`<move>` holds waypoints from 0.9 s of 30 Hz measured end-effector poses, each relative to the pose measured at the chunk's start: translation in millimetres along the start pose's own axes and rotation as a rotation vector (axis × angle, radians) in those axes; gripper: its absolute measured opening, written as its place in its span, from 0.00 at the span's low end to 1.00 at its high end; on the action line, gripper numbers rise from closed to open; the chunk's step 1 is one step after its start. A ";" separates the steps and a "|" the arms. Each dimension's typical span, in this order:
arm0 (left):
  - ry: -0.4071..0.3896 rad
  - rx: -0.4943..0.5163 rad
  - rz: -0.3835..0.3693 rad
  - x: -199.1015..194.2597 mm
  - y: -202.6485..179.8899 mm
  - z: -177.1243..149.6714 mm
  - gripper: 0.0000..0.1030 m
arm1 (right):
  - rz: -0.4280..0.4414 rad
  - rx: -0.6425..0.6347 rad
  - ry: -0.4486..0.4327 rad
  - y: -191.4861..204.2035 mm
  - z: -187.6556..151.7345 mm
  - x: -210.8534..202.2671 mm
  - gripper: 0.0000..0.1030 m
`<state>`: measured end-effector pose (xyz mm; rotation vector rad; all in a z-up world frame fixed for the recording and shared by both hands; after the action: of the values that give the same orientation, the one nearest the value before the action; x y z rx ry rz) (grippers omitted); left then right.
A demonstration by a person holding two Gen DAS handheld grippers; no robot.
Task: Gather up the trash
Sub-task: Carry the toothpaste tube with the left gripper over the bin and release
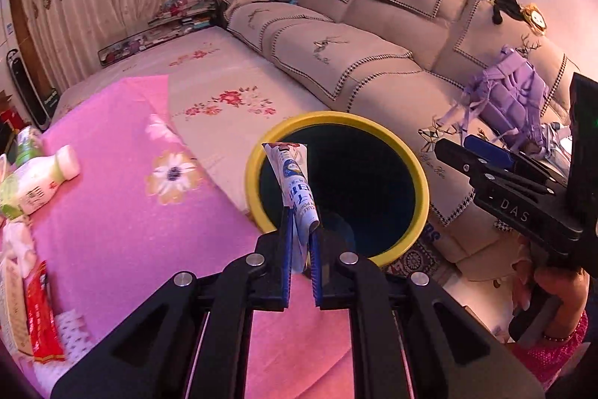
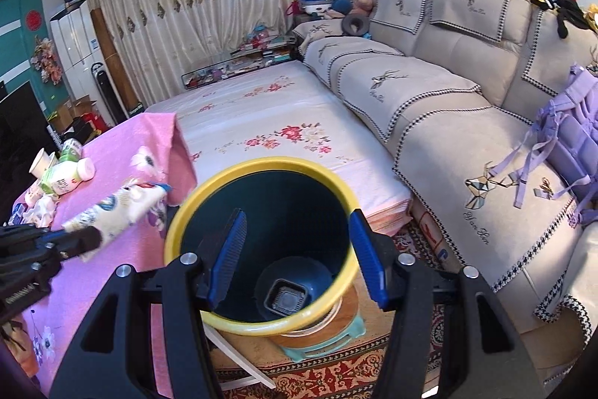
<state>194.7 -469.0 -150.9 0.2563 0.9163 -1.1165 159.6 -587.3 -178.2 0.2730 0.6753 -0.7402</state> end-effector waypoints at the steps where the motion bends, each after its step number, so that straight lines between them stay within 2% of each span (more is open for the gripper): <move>1: 0.018 0.003 -0.010 10.8 -4.9 2.2 0.09 | -0.008 0.010 0.000 -6.1 0.1 1.0 0.57; 5: 0.072 0.012 -0.026 49.8 -15.5 10.5 0.09 | -0.039 0.033 0.006 -26.9 -1.3 5.1 0.57; 6: 0.083 0.014 -0.026 58.9 -15.8 12.4 0.14 | -0.043 0.039 0.008 -31.0 -1.9 6.0 0.57; 10: 0.114 0.014 -0.016 89.4 -15.7 18.3 0.16 | -0.055 0.054 0.014 -44.0 -3.5 9.2 0.57; 13: 0.123 0.011 -0.005 100.3 -13.4 20.3 0.25 | -0.058 0.059 0.021 -48.3 -3.8 12.3 0.57; 14: 0.120 0.007 -0.002 101.4 -12.7 21.7 0.32 | -0.058 0.059 0.022 -48.9 -4.1 12.4 0.57; 15: 0.114 0.005 0.001 101.8 -11.6 22.4 0.43 | -0.058 0.059 0.022 -48.2 -3.9 12.6 0.57; 20: 0.048 -0.006 -0.002 67.3 -7.7 21.7 0.61 | -0.051 0.056 0.021 -44.6 -5.2 10.9 0.57; 24: -0.040 -0.015 0.007 11.3 -3.8 10.6 0.79 | -0.029 0.036 0.023 -29.8 -7.1 7.0 0.57; 27: -0.118 -0.024 0.056 -41.3 5.6 -6.7 0.88 | 0.000 0.001 0.023 -9.4 -8.7 1.9 0.57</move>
<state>190.7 -435.2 -125.9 0.1931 0.8127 -1.0568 150.0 -591.2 -186.0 0.2826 0.6967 -0.7384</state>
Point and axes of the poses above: each gripper's, at about its wrist camera, not at the fingertips, and x roughly the way its jaws point, y to its left, z to its top, the point moved 7 cm from there along x, roughly the way its jaws point, and after that the axes turned 14 degrees about -z, right-handed, at the moved point
